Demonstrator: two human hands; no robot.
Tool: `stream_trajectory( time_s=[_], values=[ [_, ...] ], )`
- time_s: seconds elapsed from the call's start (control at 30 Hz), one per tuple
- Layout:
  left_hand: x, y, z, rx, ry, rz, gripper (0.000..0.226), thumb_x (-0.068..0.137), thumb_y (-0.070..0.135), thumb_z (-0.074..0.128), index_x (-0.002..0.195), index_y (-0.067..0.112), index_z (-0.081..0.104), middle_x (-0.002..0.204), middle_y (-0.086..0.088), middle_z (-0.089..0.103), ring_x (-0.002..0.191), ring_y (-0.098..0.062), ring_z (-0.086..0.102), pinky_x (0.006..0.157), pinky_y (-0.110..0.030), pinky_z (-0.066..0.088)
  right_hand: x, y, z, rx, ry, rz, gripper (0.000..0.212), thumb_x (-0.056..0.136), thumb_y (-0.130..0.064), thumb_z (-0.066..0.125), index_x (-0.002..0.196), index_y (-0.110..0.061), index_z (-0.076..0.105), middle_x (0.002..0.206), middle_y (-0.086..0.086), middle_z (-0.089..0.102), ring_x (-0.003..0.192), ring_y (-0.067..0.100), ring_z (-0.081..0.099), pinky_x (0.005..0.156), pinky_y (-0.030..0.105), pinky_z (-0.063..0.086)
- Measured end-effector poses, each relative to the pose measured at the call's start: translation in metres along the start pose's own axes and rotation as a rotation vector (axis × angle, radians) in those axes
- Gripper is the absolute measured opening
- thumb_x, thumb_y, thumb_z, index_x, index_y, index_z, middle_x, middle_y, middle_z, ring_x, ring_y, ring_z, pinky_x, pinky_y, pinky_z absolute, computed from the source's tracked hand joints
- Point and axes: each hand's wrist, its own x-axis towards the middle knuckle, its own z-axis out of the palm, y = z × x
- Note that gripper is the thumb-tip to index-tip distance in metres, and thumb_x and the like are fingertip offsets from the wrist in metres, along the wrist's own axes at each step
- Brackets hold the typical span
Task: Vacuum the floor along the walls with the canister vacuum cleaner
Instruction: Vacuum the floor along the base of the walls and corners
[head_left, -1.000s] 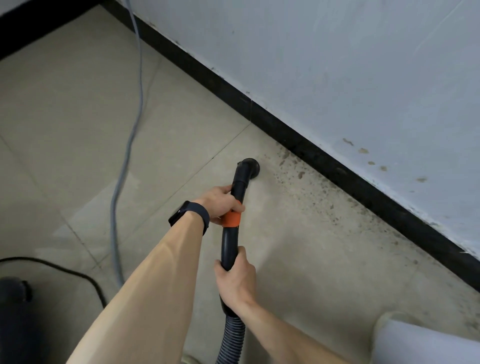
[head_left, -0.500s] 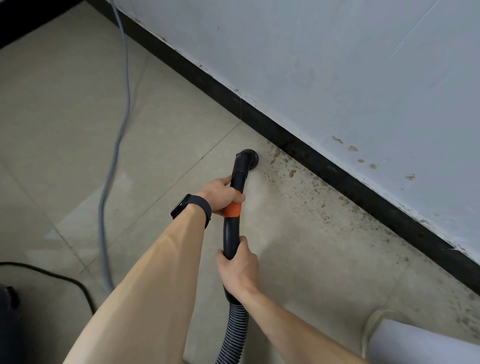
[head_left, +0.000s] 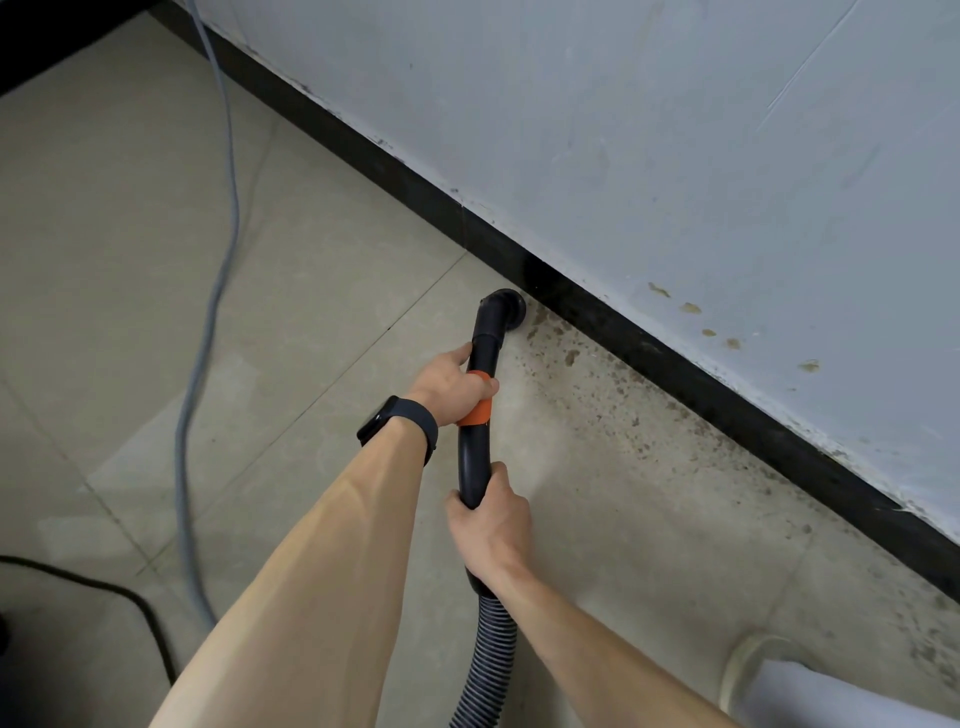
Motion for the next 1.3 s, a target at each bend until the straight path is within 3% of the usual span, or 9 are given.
stream_trajectory(
  time_s=[0.23, 0.43, 0.6, 0.77, 0.93, 1.0, 1.1, 1.2, 1.3],
  values=[
    [0.009, 0.008, 0.009, -0.005, 0.020, 0.034, 0.067, 0.098, 0.023, 0.057, 0.156, 0.024, 0.025, 0.114, 0.001, 0.050, 0.097, -0.018, 0.050, 0.080, -0.026, 0.038, 0.014, 0.003, -0.012, -0.054, 0.000, -0.013, 0.022, 0.095, -0.036, 0.060, 0.101, -0.023, 0.043, 0.081, -0.002, 0.061, 0.076, 0.025, 0.067, 0.069, 0.040, 0.058],
    [0.013, 0.003, 0.010, -0.049, 0.015, 0.030, 0.069, 0.096, 0.026, 0.060, 0.156, 0.025, 0.026, 0.128, -0.004, 0.057, 0.100, -0.019, 0.054, 0.082, -0.025, 0.040, 0.017, 0.004, -0.017, -0.063, -0.034, -0.014, 0.023, 0.095, -0.035, 0.061, 0.105, -0.022, 0.044, 0.083, -0.004, 0.060, 0.077, 0.022, 0.065, 0.066, 0.033, 0.052],
    [0.003, -0.002, -0.002, -0.136, 0.007, 0.019, 0.068, 0.089, 0.032, 0.072, 0.148, 0.025, 0.038, 0.100, 0.001, 0.061, 0.084, -0.010, 0.060, 0.062, -0.022, 0.049, 0.010, -0.003, -0.014, 0.113, -0.119, -0.010, 0.020, 0.086, -0.027, 0.062, 0.101, -0.024, 0.048, 0.085, 0.003, 0.069, 0.075, 0.022, 0.069, 0.068, 0.037, 0.059],
    [-0.022, -0.018, -0.024, -0.153, -0.086, -0.081, 0.060, 0.084, 0.034, 0.076, 0.136, 0.015, 0.053, 0.106, 0.001, 0.064, 0.092, -0.015, 0.064, 0.067, -0.026, 0.055, -0.021, -0.009, 0.006, 0.302, -0.231, 0.008, 0.018, 0.080, -0.024, 0.061, 0.095, -0.026, 0.051, 0.076, 0.005, 0.072, 0.064, 0.020, 0.070, 0.063, 0.037, 0.060],
    [-0.048, -0.040, -0.045, -0.080, -0.059, -0.111, 0.040, 0.093, 0.050, 0.060, 0.121, 0.022, 0.062, 0.110, 0.004, 0.067, 0.099, -0.016, 0.064, 0.088, -0.035, 0.052, -0.023, -0.019, 0.010, 0.496, -0.311, -0.040, 0.022, 0.090, -0.022, 0.071, 0.100, -0.011, 0.055, 0.060, 0.004, 0.067, 0.055, 0.019, 0.062, 0.062, 0.040, 0.054],
    [-0.064, -0.058, -0.051, -0.141, 0.006, -0.161, 0.034, 0.096, 0.040, 0.055, 0.126, 0.023, 0.061, 0.114, 0.002, 0.066, 0.104, -0.018, 0.063, 0.091, -0.038, 0.049, -0.020, -0.033, 0.002, 0.638, -0.345, -0.017, 0.031, 0.096, -0.036, 0.071, 0.104, -0.010, 0.056, 0.059, 0.003, 0.064, 0.057, 0.025, 0.061, 0.061, 0.039, 0.052],
    [-0.102, -0.090, -0.050, -0.291, -0.056, -0.307, 0.043, 0.079, 0.025, 0.055, 0.121, 0.027, 0.064, 0.118, -0.002, 0.068, 0.108, -0.020, 0.063, 0.095, -0.040, 0.047, -0.011, -0.064, -0.004, 0.756, -0.368, 0.097, 0.037, 0.095, -0.050, 0.069, 0.085, -0.015, 0.059, 0.062, 0.003, 0.061, 0.060, 0.026, 0.062, 0.063, 0.036, 0.052],
    [-0.130, -0.111, -0.042, -0.647, -0.154, -0.353, 0.053, 0.061, 0.026, 0.059, 0.112, 0.014, 0.069, 0.117, -0.010, 0.070, 0.107, -0.031, 0.064, 0.099, -0.044, 0.046, 0.002, -0.089, -0.004, 0.713, -0.386, 0.120, 0.048, 0.094, -0.058, 0.065, 0.075, -0.014, 0.059, 0.065, 0.001, 0.062, 0.066, 0.022, 0.061, 0.070, 0.035, 0.050],
    [-0.142, -0.104, -0.031, -0.815, -0.142, -0.295, 0.054, 0.072, 0.028, 0.067, 0.120, 0.004, 0.064, 0.116, -0.018, 0.068, 0.103, -0.035, 0.066, 0.096, -0.043, 0.051, 0.014, -0.100, -0.005, 0.591, -0.505, 0.073, 0.048, 0.095, -0.060, 0.061, 0.083, -0.014, 0.060, 0.072, -0.002, 0.058, 0.065, 0.016, 0.059, 0.068, 0.033, 0.051]
  ],
)
